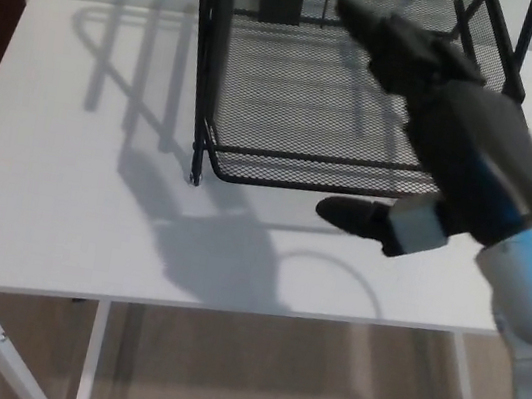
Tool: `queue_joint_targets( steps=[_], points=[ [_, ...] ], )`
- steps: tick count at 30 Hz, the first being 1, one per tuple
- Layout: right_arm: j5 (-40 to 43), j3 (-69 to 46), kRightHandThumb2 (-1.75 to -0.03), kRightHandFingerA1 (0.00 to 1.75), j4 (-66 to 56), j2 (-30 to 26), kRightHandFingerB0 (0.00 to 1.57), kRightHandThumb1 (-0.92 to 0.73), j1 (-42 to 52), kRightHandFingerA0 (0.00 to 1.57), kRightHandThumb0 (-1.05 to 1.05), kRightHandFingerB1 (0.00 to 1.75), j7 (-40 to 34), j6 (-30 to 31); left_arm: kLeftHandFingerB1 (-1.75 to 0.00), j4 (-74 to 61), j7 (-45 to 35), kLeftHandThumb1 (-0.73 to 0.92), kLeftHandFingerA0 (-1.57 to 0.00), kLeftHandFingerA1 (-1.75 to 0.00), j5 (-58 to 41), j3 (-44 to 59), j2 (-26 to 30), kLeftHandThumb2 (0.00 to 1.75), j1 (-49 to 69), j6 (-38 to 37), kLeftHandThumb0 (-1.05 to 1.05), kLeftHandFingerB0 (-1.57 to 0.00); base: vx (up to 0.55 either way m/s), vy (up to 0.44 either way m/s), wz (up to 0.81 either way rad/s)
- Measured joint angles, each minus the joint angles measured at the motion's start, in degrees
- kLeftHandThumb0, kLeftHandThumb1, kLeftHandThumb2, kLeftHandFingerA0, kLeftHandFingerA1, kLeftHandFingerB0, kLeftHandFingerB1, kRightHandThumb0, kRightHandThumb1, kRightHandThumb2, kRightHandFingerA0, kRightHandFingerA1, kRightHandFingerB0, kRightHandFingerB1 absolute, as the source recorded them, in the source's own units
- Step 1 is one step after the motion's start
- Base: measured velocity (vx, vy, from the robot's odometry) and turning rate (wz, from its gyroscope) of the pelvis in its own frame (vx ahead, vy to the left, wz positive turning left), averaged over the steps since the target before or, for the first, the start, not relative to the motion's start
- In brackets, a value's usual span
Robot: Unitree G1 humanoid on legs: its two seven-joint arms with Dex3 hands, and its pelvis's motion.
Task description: The robot walks towards a file tray kept in the middle of a desk and uses its right hand to grab a tray and pulls it out towards itself
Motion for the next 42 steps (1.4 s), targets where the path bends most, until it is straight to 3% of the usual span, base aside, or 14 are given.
queue_joint_targets(
  steps=[11,14,16,17,18,19,20,21,27,37,38,39,40,42],
  points=[
    [-9.69,7.53,-0.80,0.11,7.28,0.33,0.01,-0.38,-0.50,0.00,-0.68,0.15,0.00,5.11,-0.34,-2.38,0.00,0.52,-0.47,-0.41,0.12,-0.43,0.32,0.55,0.01,0.00,-0.28,-0.37,0.00,0.000,0.00],
    [-12.65,9.40,-0.84,0.08,8.79,0.32,0.02,-0.40,-0.63,0.00,-0.72,0.00,0.00,6.46,-0.34,-3.00,0.01,0.53,-0.46,-0.41,0.27,-0.61,0.38,0.56,0.04,0.00,-0.27,-0.37,0.00,0.000,0.00],
    [-14.35,10.31,-0.61,0.00,9.51,0.31,0.00,-0.40,-0.70,0.00,-0.89,0.04,0.00,7.15,-0.34,-3.22,0.01,0.53,-0.48,-0.41,0.36,-0.72,0.39,0.56,0.03,0.00,-0.29,-0.37,0.00,0.000,0.00],
    [-15.36,10.90,-0.60,0.00,9.85,0.29,0.00,-0.40,-0.78,0.00,-0.87,0.01,0.00,7.56,-0.34,-3.33,0.01,0.52,-0.50,-0.41,0.42,-0.81,0.41,0.56,0.03,0.00,-0.28,-0.38,0.00,0.000,0.00],
    [-15.77,11.16,-0.79,0.00,9.97,0.28,0.00,-0.39,-0.85,0.00,-0.81,0.00,0.00,7.71,-0.34,-3.37,0.01,0.52,-0.49,-0.41,0.46,-0.85,0.42,0.55,0.03,0.00,-0.28,-0.37,0.00,0.000,0.00],
    [-16.95,11.73,-0.79,0.00,10.21,0.27,0.00,-0.39,-1.04,0.00,-0.81,0.00,0.00,8.11,-0.34,-3.45,0.01,0.52,-0.49,-0.41,0.55,-0.93,0.44,0.55,0.02,0.00,-0.28,-0.37,0.00,0.000,0.00],
    [-17.51,12.00,-0.57,0.00,10.37,0.27,0.00,-0.45,-1.20,0.00,-0.91,0.00,0.00,8.33,-0.34,-3.53,0.01,0.52,-0.47,-0.41,0.62,-0.98,0.44,0.55,0.03,0.00,-0.27,-0.37,0.00,0.000,0.00],
    [-18.25,12.34,-0.67,0.00,10.56,0.25,0.00,-0.45,-1.46,0.00,-1.05,0.00,0.00,8.60,-0.34,-3.64,0.01,0.52,-0.47,-0.40,0.73,-1.04,0.45,0.55,0.03,0.00,-0.28,-0.38,0.00,0.000,0.00],
    [-23.37,14.47,-0.56,0.00,11.42,0.23,0.00,-0.46,-2.92,0.00,-0.97,0.11,0.00,10.12,-0.42,-4.24,0.01,0.44,-0.45,-0.47,1.33,-1.38,0.55,0.65,0.03,0.00,-0.35,-0.35,0.00,0.000,0.00],
    [-31.16,17.76,-0.66,0.00,13.47,0.20,0.00,-0.42,-4.78,0.00,-0.85,0.16,-0.04,12.04,-0.34,-4.87,0.00,0.52,-0.49,-0.41,2.20,-2.18,1.67,0.56,-0.02,0.00,-0.27,-0.38,0.00,0.000,0.00],
    [-31.96,18.08,-0.55,0.00,13.90,0.19,0.00,-0.42,-4.99,0.00,-0.81,0.20,-0.04,12.22,-0.34,-5.23,0.00,0.52,-0.48,-0.41,2.25,-2.25,1.91,0.56,0.04,0.00,-0.28,-0.38,0.00,0.000,0.00],
    [-32.78,18.40,-0.80,0.15,14.38,0.17,0.00,-0.35,-5.14,0.00,-0.62,0.08,-0.07,12.41,-0.34,-5.65,-0.01,0.53,-0.48,-0.40,2.28,-2.33,2.20,0.56,0.09,0.00,-0.28,-0.38,0.00,0.000,0.00],
    [-33.60,18.72,-0.79,0.11,15.01,0.12,0.00,-0.38,-5.29,0.00,-0.65,0.07,-0.16,12.57,-0.34,-6.10,-0.01,0.53,-0.48,-0.41,2.34,-2.43,2.52,0.56,0.15,0.00,-0.27,-0.37,0.00,0.000,0.00],
    [-35.25,19.30,-0.60,0.00,16.60,0.07,0.00,-0.40,-5.62,0.00,-0.73,0.24,-0.47,12.94,-0.34,-6.84,-0.02,0.52,-0.50,-0.41,2.54,-2.65,3.00,0.55,0.24,0.01,-0.27,-0.39,0.00,0.000,0.00]
  ],
)
